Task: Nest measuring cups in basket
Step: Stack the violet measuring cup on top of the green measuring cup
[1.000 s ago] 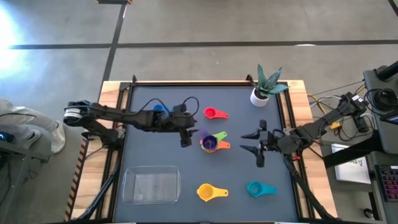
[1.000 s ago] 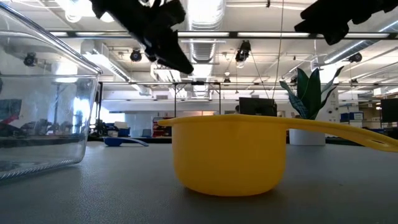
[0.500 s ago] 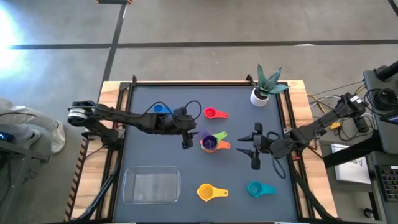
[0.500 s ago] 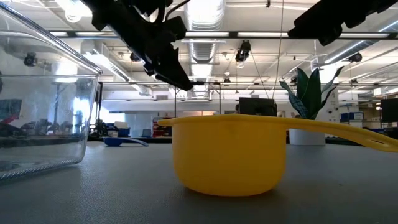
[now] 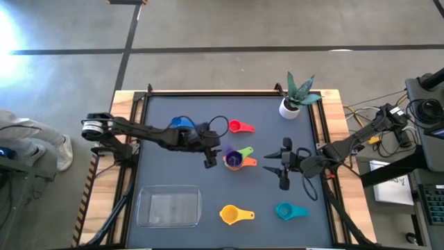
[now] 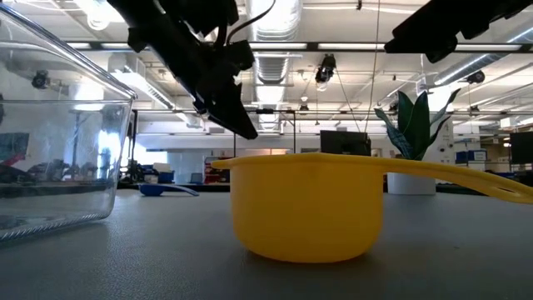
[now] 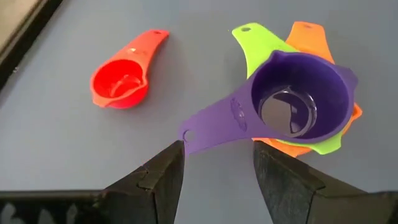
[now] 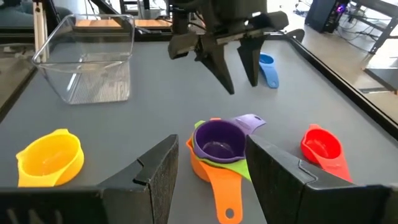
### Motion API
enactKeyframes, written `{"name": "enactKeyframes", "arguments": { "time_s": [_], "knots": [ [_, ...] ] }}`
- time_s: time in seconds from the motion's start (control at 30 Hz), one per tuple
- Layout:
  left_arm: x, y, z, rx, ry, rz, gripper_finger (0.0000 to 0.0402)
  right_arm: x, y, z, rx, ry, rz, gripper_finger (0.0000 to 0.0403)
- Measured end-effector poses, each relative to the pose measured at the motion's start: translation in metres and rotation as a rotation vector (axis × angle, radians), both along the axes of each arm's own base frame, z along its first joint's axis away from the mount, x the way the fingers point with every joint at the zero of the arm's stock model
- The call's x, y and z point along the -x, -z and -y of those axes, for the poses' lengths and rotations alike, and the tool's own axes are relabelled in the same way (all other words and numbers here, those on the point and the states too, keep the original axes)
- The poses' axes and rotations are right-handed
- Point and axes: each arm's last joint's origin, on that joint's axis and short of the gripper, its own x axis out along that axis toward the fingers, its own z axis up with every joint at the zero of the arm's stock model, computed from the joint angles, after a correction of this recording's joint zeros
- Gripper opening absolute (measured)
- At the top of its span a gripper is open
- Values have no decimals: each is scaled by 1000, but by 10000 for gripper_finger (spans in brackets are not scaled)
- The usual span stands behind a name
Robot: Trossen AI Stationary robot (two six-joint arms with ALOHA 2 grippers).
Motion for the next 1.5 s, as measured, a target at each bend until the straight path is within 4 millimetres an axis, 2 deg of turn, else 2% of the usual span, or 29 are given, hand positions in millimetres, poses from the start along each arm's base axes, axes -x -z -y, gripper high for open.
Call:
{"name": "enactKeyframes", "arguments": {
  "time_s": [0.13, 0.27, 0.53, 0.7, 0.83, 1.07, 1.23, 1.5],
  "knots": [
    [-4, 11, 0, 17, 7, -33, 173, 0, 0, 1, -10, 5, -2, 174],
    [-6, 22, -4, 35, -24, -63, 173, -4, 3, 3, -4, 7, -24, 154],
    [-18, 30, -23, 76, -124, -107, 168, -26, 9, -1, 50, -20, -129, 66],
    [-31, 38, -34, 77, -150, -212, 156, -40, 4, -7, 84, -21, -185, 26],
    [-43, 43, -39, 75, -157, -272, 149, -47, -3, -10, 93, -23, -204, 17],
    [-67, 31, -43, 40, -115, -239, 145, -43, 0, -4, 95, 5, -252, 18],
    [-73, 22, -44, 14, -82, -220, 145, -45, 13, -6, 64, 5, -317, 18],
    [-68, 28, -52, 13, -93, -246, 145, -71, 56, -19, 40, -65, -436, 18]
  ]
}}
